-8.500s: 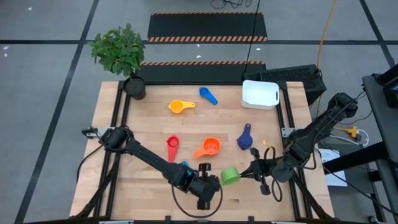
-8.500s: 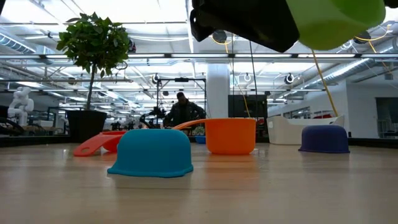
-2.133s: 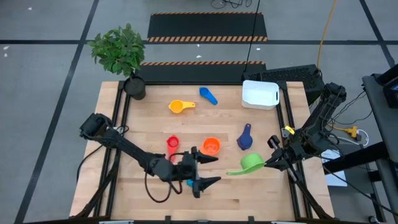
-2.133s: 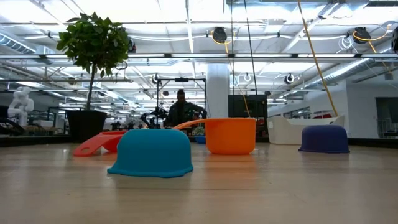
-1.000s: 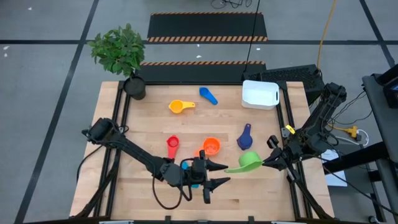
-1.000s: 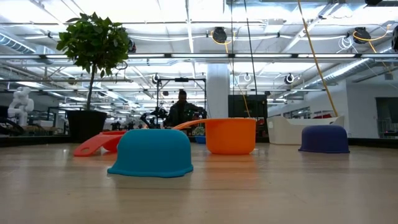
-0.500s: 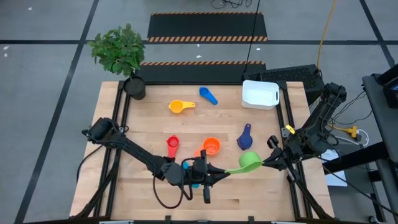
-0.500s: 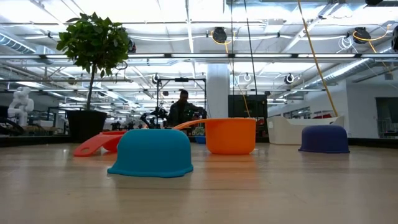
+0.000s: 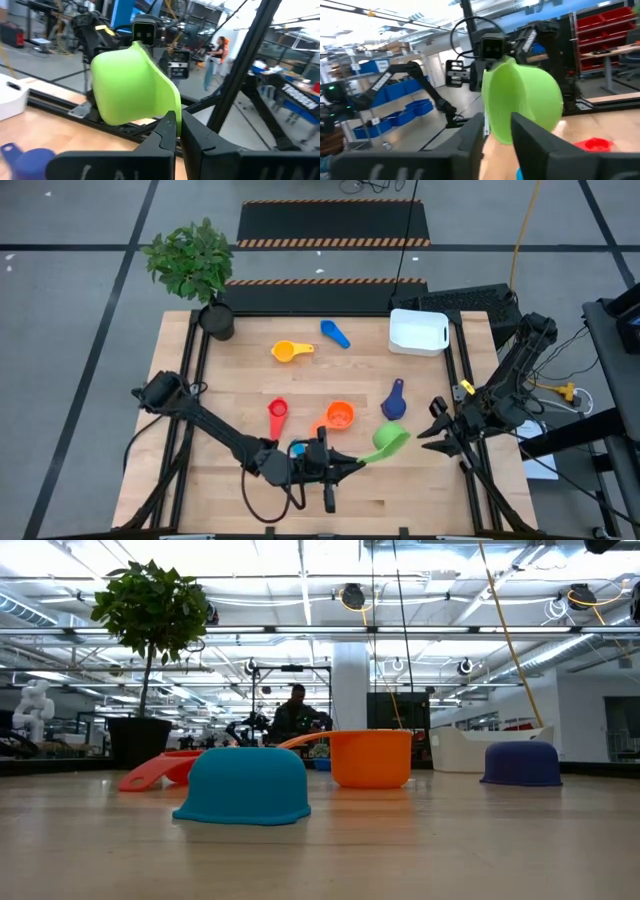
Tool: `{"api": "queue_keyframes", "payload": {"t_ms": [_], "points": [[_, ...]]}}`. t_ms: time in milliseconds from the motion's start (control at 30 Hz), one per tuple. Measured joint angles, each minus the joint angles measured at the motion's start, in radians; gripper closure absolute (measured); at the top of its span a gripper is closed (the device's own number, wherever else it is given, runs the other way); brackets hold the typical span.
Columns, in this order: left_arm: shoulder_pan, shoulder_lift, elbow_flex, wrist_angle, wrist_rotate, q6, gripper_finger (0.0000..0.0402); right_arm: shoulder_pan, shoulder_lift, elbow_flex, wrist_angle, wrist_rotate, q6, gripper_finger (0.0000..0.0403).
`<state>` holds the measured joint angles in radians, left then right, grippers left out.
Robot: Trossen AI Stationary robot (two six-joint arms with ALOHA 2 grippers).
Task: Nest measuring cups in basket
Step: Stack the green measuring cup on top of the orange measuring cup
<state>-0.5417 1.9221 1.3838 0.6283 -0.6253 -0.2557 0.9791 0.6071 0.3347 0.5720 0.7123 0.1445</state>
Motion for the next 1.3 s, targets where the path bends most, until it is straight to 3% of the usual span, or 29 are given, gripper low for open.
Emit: {"api": "queue_keyframes", "payload": {"t_ms": [267, 533, 833, 1067, 1300], "points": [[-0.086, 0.0, 0.0, 0.002, -0.16, 0.016, 0.0396, 0.0, 0.0, 0.0, -0.014, 0.048, -0.025, 0.0213], [-0.189, 0.002, 0.0, 0.02, -0.391, -0.028, 0.0394, 0.008, 0.0, 0.0, -0.097, 0.047, -0.024, 0.0164], [-0.292, 0.152, 0.0, 0.201, -0.696, -0.159, 0.0394, 0.008, 0.0, 0.0, -0.137, 0.052, -0.031, 0.0154], [-0.288, 0.271, 0.041, 0.264, -0.799, -0.276, 0.0395, 0.008, -0.001, 0.0, -0.145, 0.056, -0.101, 0.0154], [-0.241, 0.292, 0.064, 0.247, -0.817, -0.307, 0.0394, 0.008, -0.027, 0.0, -0.135, 0.201, -0.259, 0.0154]]}}
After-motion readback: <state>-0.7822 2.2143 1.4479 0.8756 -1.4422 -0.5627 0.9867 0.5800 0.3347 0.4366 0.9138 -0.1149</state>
